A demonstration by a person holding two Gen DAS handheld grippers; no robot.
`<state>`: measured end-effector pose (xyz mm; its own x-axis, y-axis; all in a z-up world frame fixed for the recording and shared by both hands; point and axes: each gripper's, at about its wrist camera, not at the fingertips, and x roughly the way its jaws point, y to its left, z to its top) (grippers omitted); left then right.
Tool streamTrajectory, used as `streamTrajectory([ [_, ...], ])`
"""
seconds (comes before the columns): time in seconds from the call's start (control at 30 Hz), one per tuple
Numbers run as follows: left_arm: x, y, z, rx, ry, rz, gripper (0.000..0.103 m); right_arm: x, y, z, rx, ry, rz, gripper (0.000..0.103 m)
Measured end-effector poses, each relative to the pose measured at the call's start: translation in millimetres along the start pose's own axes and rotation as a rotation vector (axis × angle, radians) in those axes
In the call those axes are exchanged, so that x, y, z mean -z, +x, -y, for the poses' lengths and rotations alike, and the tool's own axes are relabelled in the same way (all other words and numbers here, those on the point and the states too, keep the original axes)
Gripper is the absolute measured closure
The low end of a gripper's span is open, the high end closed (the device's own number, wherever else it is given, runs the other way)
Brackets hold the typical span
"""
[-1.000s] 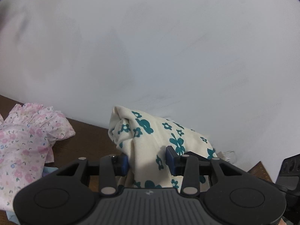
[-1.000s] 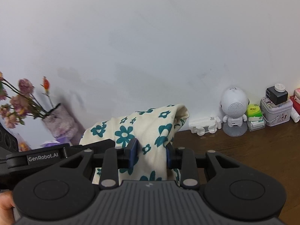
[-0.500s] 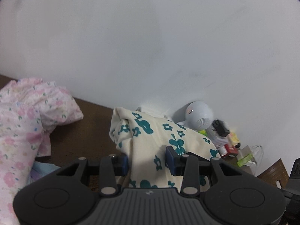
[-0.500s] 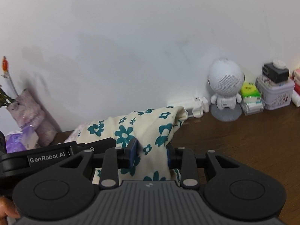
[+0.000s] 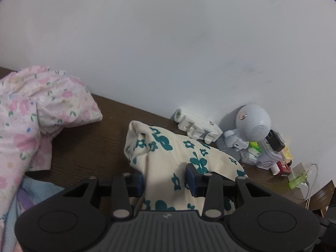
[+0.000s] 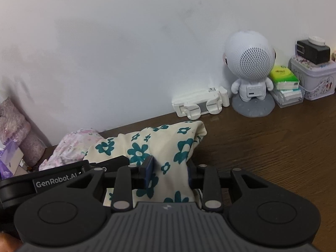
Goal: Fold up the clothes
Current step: 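Carry the bundle with both grippers toward the white robot figure by the wall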
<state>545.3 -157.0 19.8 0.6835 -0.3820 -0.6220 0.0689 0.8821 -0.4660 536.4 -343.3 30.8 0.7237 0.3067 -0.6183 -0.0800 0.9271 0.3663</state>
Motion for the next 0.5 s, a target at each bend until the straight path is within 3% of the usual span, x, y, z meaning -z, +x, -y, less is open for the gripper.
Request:
streamTrajectory([
  [0.13, 1, 5, -4, 0.010, 0.005, 0.009, 0.065, 3, 6, 8, -0.014, 0.001, 0.014, 0.072],
  [0.33, 4, 12, -14, 0.019, -0.033, 0.007, 0.055, 10, 12, 16, -0.034, 0.009, 0.041, 0.068],
  [0.43, 2, 7, -18, 0.030, -0.049, 0.012, 0.048, 11, 11, 19, -0.042, 0.017, 0.054, 0.060],
  [0.5, -1, 1, -21, 0.034, -0.047, 0.023, 0.047, 10, 6, 21, -0.051, 0.018, 0.071, 0.047],
])
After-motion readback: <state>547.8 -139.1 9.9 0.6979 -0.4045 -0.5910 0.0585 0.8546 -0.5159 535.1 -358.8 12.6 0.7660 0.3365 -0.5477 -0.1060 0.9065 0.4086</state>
